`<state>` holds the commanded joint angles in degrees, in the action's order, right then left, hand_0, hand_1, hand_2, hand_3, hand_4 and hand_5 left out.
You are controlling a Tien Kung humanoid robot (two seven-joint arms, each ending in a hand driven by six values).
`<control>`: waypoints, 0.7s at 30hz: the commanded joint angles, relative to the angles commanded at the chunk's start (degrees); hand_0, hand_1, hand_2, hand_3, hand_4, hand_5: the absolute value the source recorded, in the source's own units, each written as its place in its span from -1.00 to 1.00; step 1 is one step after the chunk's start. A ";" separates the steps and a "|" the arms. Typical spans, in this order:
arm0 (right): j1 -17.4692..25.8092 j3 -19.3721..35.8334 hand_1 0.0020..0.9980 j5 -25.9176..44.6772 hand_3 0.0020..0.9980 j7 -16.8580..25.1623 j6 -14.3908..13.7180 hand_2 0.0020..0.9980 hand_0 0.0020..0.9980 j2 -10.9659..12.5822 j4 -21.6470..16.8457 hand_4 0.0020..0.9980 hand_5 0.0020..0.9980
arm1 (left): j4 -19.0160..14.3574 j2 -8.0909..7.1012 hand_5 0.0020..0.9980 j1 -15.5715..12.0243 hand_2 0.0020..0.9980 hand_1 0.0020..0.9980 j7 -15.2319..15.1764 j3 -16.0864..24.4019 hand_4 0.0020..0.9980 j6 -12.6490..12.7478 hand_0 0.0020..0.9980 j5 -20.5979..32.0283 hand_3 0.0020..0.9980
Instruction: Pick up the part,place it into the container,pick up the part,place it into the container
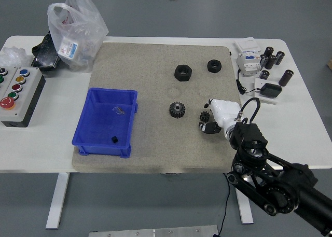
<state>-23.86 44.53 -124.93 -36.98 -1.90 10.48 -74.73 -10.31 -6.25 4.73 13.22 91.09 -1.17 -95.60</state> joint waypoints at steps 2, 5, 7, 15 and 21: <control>-0.04 -0.09 -0.10 0.09 0.15 0.00 -0.20 -0.36 -0.56 -0.04 0.23 -0.14 -0.71 | 0.00 0.01 -0.32 0.03 0.23 0.23 -0.03 -0.01 0.20 0.01 0.24 0.02 0.24; -0.08 -0.36 -0.10 0.14 0.15 0.00 -0.93 -0.36 -0.56 -0.10 0.77 -0.14 -0.71 | 0.00 0.05 -0.32 0.07 0.23 0.23 -0.11 -0.10 0.20 0.02 0.24 0.11 0.24; -0.11 -0.53 -0.10 0.06 0.15 0.00 -1.49 -0.36 -0.56 -0.09 0.97 -0.14 -0.71 | 0.00 0.08 -0.32 0.08 0.23 0.23 -0.12 -0.13 0.20 0.02 0.24 0.14 0.24; -2.04 -2.62 -0.14 -0.40 -0.12 0.00 -5.28 -0.48 -0.58 0.21 0.35 -0.43 -0.78 | 0.00 0.12 -0.32 0.17 0.23 0.23 -0.11 -0.33 0.20 0.02 0.24 0.41 0.24; -8.14 -8.86 -0.13 1.48 -0.13 0.00 -9.83 -0.48 -0.55 -0.79 -2.20 -0.47 -0.83 | 0.00 0.12 -0.32 0.25 0.23 0.23 0.00 -0.49 0.20 0.00 0.24 0.45 0.24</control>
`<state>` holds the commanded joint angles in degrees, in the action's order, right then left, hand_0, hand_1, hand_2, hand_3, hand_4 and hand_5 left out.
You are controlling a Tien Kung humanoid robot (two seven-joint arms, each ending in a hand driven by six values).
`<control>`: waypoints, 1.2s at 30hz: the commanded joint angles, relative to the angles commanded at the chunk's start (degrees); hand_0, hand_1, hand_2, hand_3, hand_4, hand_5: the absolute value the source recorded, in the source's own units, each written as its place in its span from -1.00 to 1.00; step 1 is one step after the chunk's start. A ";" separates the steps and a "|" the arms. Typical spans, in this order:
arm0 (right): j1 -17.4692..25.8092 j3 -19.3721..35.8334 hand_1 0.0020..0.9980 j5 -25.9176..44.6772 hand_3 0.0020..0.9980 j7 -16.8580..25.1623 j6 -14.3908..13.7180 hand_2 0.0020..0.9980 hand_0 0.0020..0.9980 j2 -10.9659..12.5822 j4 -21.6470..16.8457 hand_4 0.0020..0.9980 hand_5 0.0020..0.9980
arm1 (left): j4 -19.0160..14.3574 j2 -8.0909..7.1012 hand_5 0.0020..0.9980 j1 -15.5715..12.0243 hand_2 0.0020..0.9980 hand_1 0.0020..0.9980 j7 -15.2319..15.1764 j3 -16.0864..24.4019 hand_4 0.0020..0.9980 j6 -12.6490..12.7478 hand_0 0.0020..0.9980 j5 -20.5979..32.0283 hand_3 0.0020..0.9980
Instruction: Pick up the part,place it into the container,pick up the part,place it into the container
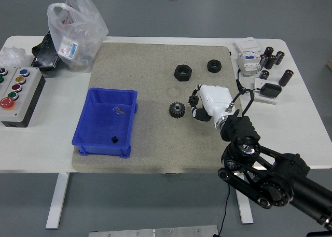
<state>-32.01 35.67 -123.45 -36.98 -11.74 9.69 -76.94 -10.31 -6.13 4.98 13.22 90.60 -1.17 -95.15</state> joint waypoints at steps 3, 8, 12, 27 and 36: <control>-3.33 -3.76 -0.13 3.65 -0.13 1.29 -3.79 -0.48 -0.55 -1.78 -0.39 -0.47 -0.83 | 0.00 0.00 -0.32 0.13 0.23 0.23 0.04 -0.21 0.20 -0.04 0.24 0.10 0.24; -7.94 -10.49 -0.14 12.34 -0.08 8.17 -12.75 -0.46 -0.54 -5.15 -0.20 -0.44 -0.87 | 0.00 0.09 -0.32 0.27 0.23 0.23 0.18 -0.88 0.20 -0.13 0.24 0.63 0.24; -10.34 -15.93 -0.15 19.37 -0.01 13.84 -18.69 -0.50 -0.55 -6.71 0.54 -0.39 -0.93 | 0.00 0.06 -0.31 0.28 0.23 0.23 0.34 -1.17 0.20 -0.13 0.24 0.93 0.24; -12.43 -22.68 -0.12 20.41 0.40 10.72 -13.62 -0.51 -0.53 -8.85 3.21 -0.29 -0.81 | 0.00 -0.06 -0.31 0.45 0.23 0.23 0.62 -1.45 0.20 -0.21 0.24 1.08 0.24; -11.82 -20.40 -0.21 16.97 0.54 8.79 -13.10 -0.52 -0.58 -8.64 2.66 0.06 -0.65 | 0.00 -0.09 -0.31 0.51 0.23 0.23 0.57 -1.43 0.19 -0.26 0.23 1.04 0.24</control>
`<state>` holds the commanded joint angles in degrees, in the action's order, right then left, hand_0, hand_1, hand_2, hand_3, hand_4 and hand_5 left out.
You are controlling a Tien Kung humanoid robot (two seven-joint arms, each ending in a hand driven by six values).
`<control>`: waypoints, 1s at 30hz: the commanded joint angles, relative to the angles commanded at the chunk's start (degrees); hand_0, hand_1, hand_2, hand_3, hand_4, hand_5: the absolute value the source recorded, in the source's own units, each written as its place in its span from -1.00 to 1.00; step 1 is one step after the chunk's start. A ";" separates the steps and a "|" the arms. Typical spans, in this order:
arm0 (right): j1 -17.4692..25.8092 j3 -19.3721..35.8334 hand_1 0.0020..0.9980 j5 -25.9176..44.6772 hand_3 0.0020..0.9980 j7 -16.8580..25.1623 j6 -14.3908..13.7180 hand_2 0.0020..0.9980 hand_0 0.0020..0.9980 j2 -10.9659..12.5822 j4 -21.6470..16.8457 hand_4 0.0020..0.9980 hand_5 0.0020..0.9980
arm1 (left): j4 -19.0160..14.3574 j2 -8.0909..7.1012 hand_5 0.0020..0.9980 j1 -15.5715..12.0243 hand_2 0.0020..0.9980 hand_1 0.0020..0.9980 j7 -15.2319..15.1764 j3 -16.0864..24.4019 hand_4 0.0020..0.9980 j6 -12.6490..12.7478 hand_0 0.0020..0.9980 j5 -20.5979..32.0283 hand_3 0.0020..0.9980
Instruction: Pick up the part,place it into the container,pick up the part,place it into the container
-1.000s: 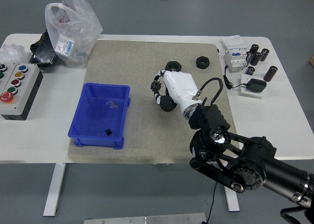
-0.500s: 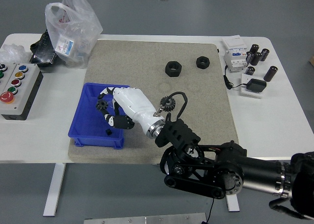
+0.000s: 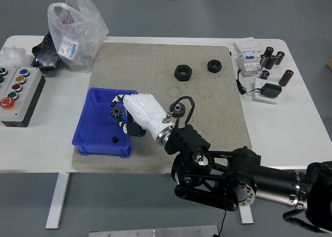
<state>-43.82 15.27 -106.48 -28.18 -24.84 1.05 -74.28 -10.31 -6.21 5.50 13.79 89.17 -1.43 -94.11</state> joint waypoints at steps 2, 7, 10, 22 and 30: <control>0.10 0.35 -0.21 0.06 0.54 -0.11 0.27 -0.52 -0.58 0.07 0.00 0.06 -0.65 | 0.00 0.01 -0.31 0.00 0.23 0.23 -0.01 -0.02 0.19 -0.02 0.23 0.01 0.24; 0.13 0.45 -0.27 0.60 0.73 -0.40 1.46 -0.52 -0.58 0.15 0.02 0.28 -0.65 | 0.00 0.00 -0.31 0.01 0.22 0.23 -0.02 -0.03 0.17 -0.05 0.23 -0.02 0.23; 0.09 0.29 -0.27 0.83 0.73 -0.56 2.06 -0.52 -0.58 0.18 0.02 0.28 -0.65 | 0.00 0.00 -0.31 0.01 0.22 0.23 -0.01 -0.05 0.17 -0.08 0.23 0.00 0.23; 1.95 11.59 -0.35 -6.63 0.72 -5.13 5.37 -0.51 -0.60 3.21 1.21 0.41 -0.61 | 0.00 0.15 -0.31 -0.21 0.22 0.22 0.09 0.57 0.15 -0.08 0.23 -0.56 0.23; 2.61 17.01 -0.09 -11.92 0.97 -8.79 15.87 0.65 -0.49 3.87 6.00 1.00 0.16 | 0.00 0.15 -0.32 0.01 0.21 0.22 -0.11 0.47 0.09 -0.15 0.22 -0.73 0.22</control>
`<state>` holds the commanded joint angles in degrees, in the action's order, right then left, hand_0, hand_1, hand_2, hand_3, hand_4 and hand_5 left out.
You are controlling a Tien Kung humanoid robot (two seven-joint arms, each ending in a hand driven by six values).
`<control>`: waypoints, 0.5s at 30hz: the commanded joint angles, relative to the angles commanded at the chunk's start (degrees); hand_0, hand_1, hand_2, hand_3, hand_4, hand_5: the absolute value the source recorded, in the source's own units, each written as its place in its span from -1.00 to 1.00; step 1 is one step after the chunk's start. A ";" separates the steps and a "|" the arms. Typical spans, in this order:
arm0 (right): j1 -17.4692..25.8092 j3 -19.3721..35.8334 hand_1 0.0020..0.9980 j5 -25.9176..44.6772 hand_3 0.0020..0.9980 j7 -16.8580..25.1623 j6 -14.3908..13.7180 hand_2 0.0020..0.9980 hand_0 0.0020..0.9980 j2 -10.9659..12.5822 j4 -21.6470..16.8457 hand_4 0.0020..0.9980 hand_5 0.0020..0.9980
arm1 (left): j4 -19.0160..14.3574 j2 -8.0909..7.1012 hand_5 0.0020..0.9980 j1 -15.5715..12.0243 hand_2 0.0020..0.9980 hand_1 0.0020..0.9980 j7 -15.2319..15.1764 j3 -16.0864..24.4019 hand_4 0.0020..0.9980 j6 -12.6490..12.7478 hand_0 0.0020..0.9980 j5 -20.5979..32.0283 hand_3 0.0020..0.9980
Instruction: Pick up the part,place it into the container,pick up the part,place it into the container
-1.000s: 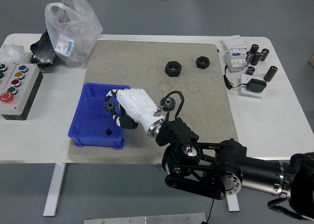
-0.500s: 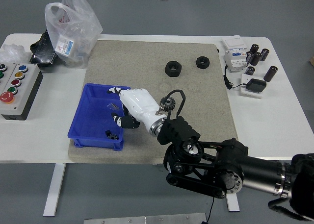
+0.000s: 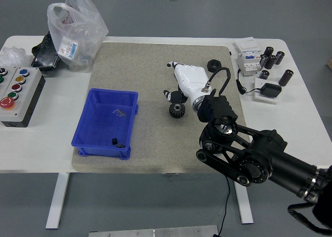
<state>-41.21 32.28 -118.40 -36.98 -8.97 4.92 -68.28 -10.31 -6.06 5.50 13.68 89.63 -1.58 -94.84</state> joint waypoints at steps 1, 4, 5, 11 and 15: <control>0.04 -0.21 -0.09 0.10 0.97 0.00 1.16 0.65 -0.49 -0.07 0.25 1.00 0.16 | 0.00 0.00 -0.32 0.01 0.21 0.22 0.00 -0.01 0.09 -0.01 0.22 -0.02 0.22; 0.10 -0.91 -0.09 0.72 0.97 0.00 4.50 0.65 -0.49 -0.25 0.85 1.00 0.16 | 0.00 0.01 -0.32 0.05 0.21 0.22 0.01 -0.04 0.09 -0.02 0.22 -0.07 0.22; 0.10 -1.25 -0.08 1.28 1.00 0.00 5.75 0.78 -0.48 -0.28 1.04 1.00 0.32 | 0.00 0.00 -0.33 0.07 0.21 0.22 0.00 -0.04 0.07 -0.02 0.22 -0.09 0.22; -0.14 -2.30 -0.10 2.58 1.00 0.00 9.14 0.74 -0.48 -0.37 2.13 1.00 0.39 | 0.00 -0.01 -0.33 0.09 0.21 0.22 0.09 -0.03 0.07 -0.02 0.22 -0.22 0.21; -0.31 -2.46 -0.10 1.16 1.00 0.00 10.17 0.74 -0.48 -0.39 3.57 1.00 0.39 | 0.00 0.02 -0.33 0.12 0.21 0.22 0.07 -0.20 0.07 -0.04 0.22 -0.12 0.21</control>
<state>-41.53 29.82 -117.23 -36.98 1.20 4.54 -64.71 -10.31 -6.04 5.63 13.75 89.43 -1.62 -94.96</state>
